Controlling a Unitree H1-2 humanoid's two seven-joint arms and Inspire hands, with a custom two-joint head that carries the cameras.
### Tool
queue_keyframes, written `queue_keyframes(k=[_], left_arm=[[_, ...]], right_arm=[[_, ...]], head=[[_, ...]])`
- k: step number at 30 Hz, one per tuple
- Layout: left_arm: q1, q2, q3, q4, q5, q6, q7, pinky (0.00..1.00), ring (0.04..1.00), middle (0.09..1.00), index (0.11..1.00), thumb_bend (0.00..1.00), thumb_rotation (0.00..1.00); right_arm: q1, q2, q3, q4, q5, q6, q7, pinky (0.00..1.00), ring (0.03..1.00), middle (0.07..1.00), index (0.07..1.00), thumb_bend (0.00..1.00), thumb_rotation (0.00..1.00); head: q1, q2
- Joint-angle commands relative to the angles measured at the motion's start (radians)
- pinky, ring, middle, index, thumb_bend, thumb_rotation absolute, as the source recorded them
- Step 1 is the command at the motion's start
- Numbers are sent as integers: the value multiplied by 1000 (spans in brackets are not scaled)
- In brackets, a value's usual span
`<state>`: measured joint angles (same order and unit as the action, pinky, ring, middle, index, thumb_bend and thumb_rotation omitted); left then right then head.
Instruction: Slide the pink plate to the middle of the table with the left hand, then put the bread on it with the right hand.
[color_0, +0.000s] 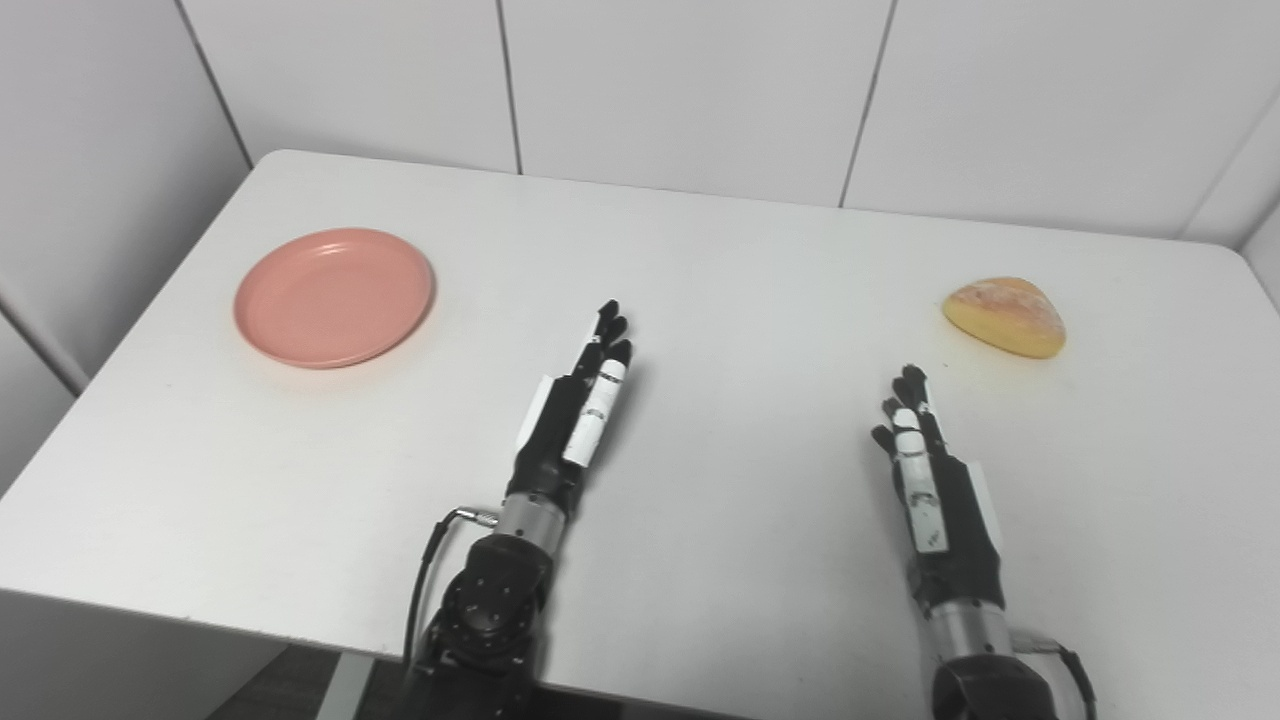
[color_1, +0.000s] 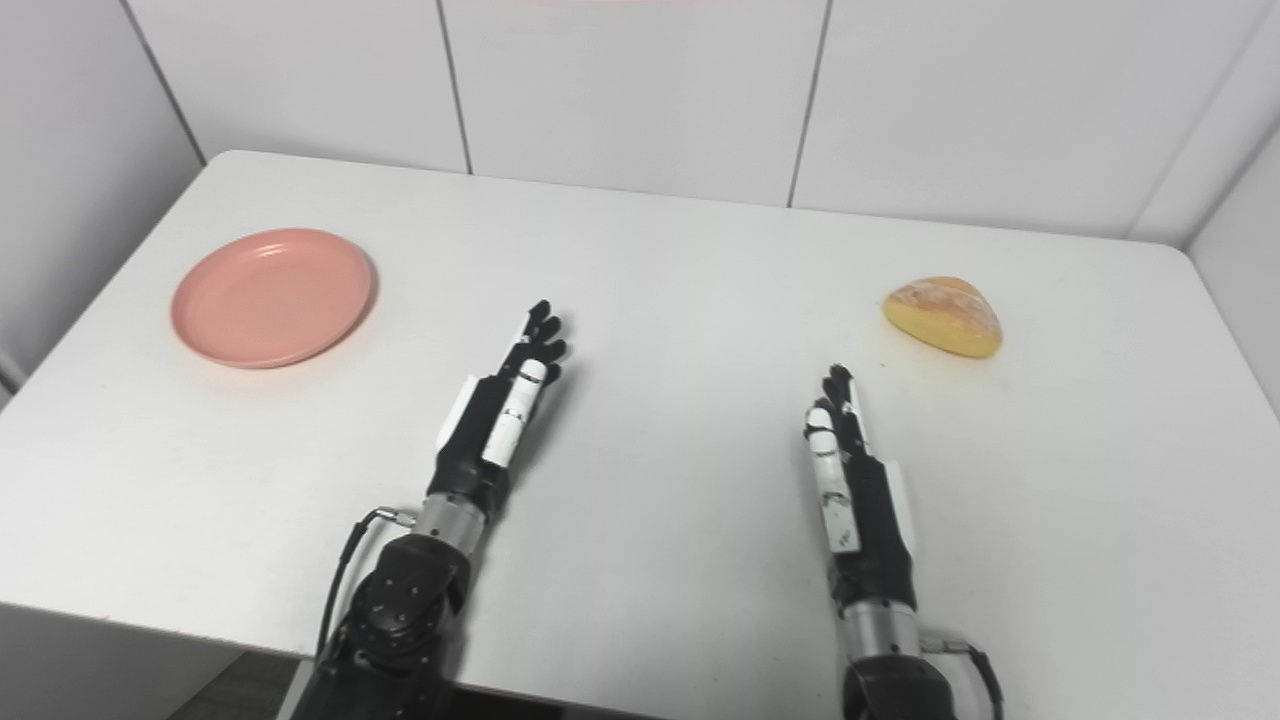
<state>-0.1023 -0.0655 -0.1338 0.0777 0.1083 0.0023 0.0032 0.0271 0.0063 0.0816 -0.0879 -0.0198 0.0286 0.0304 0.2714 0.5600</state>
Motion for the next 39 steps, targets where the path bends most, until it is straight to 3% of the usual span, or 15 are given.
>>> queue_keyframes(k=[1, 8, 18, 39], left_arm=[[-21, -35, -28, 75, 8, -29, 0, 972, 984, 1000, 1000, 344, 1000], [-57, -53, -31, 176, 28, -83, 21, 973, 993, 1000, 1000, 345, 1000], [-77, -57, -26, 240, 34, -134, 31, 975, 996, 1000, 1000, 366, 1000], [-63, -66, -3, 195, 15, -123, 30, 984, 996, 1000, 1000, 372, 1000]], right_arm=[[-12, -18, -21, 33, 36, -43, 23, 1000, 1000, 1000, 1000, 216, 1000], [-26, -47, -33, 84, 63, -102, 53, 1000, 1000, 1000, 1000, 202, 1000], [-28, -42, -48, 75, 122, -66, 71, 1000, 1000, 1000, 1000, 164, 1000], [-29, -26, -45, 72, 119, -61, 65, 1000, 1000, 1000, 1000, 150, 1000]], head=[[24, -14], [75, -56], [90, -67], [91, -68]])
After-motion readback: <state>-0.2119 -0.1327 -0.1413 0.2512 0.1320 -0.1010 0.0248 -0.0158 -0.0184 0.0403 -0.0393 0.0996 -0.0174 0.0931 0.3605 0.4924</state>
